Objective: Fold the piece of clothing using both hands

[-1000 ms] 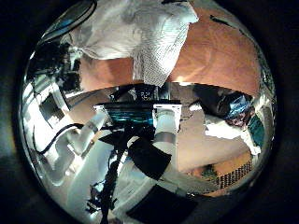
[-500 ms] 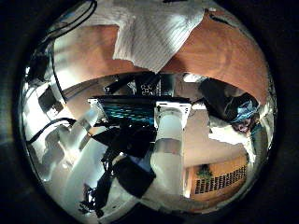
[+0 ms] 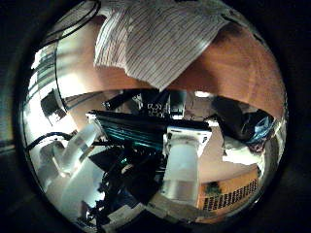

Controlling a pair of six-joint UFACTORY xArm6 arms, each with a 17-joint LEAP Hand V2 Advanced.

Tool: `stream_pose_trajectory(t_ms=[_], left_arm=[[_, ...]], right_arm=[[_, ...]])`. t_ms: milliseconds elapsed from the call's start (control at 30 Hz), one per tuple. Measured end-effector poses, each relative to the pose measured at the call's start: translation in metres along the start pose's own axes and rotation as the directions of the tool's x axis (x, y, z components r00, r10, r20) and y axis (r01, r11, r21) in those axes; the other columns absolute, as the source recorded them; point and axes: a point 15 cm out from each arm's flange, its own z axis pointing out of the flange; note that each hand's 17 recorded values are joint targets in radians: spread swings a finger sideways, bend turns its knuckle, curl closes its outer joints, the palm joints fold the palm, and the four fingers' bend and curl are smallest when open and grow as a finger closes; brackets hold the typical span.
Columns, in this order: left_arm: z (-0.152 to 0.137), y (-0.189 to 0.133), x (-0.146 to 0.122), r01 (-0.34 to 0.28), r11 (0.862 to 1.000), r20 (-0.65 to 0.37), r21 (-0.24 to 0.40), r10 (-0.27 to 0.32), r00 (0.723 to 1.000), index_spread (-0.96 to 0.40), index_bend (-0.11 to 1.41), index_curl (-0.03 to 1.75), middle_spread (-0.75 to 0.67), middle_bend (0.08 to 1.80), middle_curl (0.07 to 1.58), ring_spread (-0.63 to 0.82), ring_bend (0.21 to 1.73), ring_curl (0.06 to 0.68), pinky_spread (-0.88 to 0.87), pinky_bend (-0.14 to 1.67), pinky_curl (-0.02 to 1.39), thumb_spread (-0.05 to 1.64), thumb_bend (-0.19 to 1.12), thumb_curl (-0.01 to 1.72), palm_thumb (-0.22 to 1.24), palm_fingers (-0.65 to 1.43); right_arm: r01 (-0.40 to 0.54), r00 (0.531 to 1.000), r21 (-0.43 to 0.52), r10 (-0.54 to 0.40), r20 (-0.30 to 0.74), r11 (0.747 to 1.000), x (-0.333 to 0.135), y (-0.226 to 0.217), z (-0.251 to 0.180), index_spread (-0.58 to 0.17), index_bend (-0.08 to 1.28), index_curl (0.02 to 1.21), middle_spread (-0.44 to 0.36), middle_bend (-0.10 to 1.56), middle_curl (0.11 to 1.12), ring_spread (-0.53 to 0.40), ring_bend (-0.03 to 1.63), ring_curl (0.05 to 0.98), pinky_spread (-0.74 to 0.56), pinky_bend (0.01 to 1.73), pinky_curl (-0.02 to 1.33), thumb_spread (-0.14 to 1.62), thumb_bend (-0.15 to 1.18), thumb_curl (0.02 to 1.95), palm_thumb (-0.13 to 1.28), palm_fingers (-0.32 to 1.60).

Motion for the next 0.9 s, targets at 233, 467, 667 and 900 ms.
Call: stream_pose_trajectory(t_ms=[233,467,667,900], left_arm=[[-0.003,0.004,-0.002,0.003,1.0,-0.006,0.001,-0.003,1.0,-0.75,0.47,1.25,-0.56,1.01,0.88,-0.49,1.22,0.503,-0.73,0.68,0.59,1.07,-0.01,0.63,0.73,1.07],[-0.004,0.005,-0.005,0.009,1.0,-0.011,0.005,-0.009,1.0,-0.76,0.45,1.27,-0.56,1.0,0.88,-0.49,1.22,0.502,-0.74,0.66,0.61,1.07,-0.01,0.63,0.73,1.07],[-0.005,0.007,-0.008,0.009,1.0,-0.015,0.004,-0.008,1.0,-0.77,0.44,1.28,-0.57,1.0,0.88,-0.49,1.22,0.502,-0.75,0.64,0.63,1.07,-0.01,0.64,0.73,1.07],[-0.006,0.009,-0.01,0.013,1.0,-0.017,0.007,-0.013,1.0,-0.77,0.43,1.29,-0.57,1.0,0.88,-0.5,1.21,0.5,-0.77,0.62,0.66,1.07,-0.01,0.64,0.73,1.08]], right_arm=[[0.024,0.999,-0.034,-0.025,-0.029,0.999,-0.015,-0.007,0.009,-0.195,0.17,0.31,-0.033,0.31,0.39,-0.027,0.63,0.245,0.17,0.52,0.21,0.94,-0.02,0.31,0.32,0.2],[0.053,0.997,-0.089,-0.057,-0.049,0.995,-0.026,-0.011,0.023,-0.197,0.17,0.32,-0.063,0.36,0.41,-0.062,0.65,0.253,0.15,0.47,0.21,0.95,-0.02,0.32,0.4,0.25],[0.056,0.997,-0.072,-0.06,-0.056,0.996,-0.031,-0.022,0.025,-0.274,0.17,0.33,-0.184,0.5,0.48,-0.227,0.81,0.296,-0.04,0.53,0.2,0.97,-0.01,0.34,0.51,0.56],[0.038,0.991,-0.022,-0.041,-0.125,0.999,-0.022,-0.034,0.021,-0.426,0.26,0.4,-0.331,0.65,0.64,-0.328,1.08,0.439,-0.41,0.99,0.35,0.96,-0.01,0.36,0.64,1.09]])
